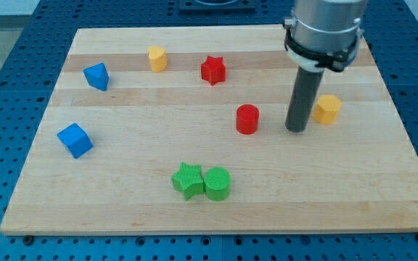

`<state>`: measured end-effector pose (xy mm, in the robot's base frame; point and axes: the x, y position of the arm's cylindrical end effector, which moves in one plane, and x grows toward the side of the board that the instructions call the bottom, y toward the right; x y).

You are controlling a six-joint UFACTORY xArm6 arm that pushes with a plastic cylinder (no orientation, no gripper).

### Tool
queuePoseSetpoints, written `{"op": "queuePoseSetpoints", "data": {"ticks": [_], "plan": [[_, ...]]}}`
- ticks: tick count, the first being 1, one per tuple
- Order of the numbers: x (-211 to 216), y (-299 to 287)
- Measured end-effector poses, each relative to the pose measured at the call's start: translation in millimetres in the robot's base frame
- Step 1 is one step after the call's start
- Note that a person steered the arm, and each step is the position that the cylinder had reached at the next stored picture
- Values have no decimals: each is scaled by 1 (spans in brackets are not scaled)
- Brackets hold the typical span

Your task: Move the yellow hexagon below the red star

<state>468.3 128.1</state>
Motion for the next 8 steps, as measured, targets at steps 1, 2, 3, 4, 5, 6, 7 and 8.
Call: {"op": "queuePoseSetpoints", "data": {"ticks": [1,2,3,4,5,6,7,8], "plan": [[14,36],[10,87],[-24,88],[-47,21],[-48,-47],[-48,-71],[-50,-54],[-77,-55]]}}
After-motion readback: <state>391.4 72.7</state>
